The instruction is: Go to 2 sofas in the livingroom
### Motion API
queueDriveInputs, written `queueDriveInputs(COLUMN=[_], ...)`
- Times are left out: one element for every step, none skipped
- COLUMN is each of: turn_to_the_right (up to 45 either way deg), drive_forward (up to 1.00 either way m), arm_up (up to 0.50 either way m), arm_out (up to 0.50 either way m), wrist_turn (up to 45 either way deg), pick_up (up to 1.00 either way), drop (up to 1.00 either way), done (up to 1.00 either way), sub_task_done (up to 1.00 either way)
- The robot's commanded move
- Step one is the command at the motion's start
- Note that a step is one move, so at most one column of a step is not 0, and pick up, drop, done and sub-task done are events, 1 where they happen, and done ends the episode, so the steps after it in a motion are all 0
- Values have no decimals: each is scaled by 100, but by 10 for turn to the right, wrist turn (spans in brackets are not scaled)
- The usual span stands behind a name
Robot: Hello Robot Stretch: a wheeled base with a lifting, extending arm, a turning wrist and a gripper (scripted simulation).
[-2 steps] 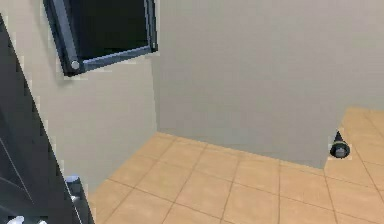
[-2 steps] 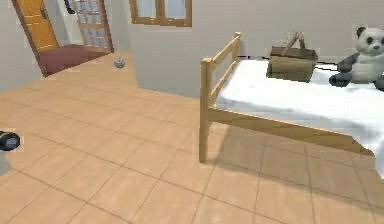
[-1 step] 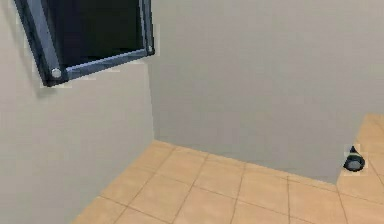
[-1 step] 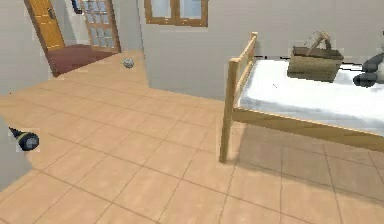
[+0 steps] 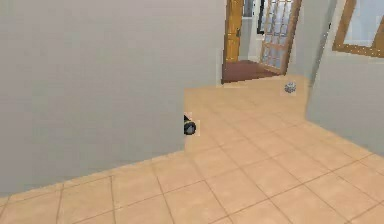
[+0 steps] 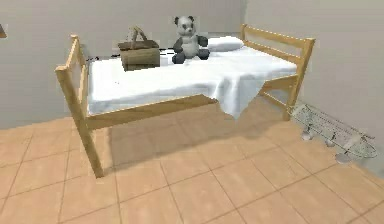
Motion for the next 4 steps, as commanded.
queueDriveInputs(turn_to_the_right=[450, 210, 0, -450], drive_forward=[0, 0, 5, 0], arm_up=[0, 0, 0, 0], arm_out=[0, 0, 0, 0], wrist_turn=[0, 0, 0, 0], pick_up=[0, 0, 0, 0], drop=[0, 0, 0, 0], done=[0, 0, 0, 0], sub_task_done=[0, 0, 0, 0])
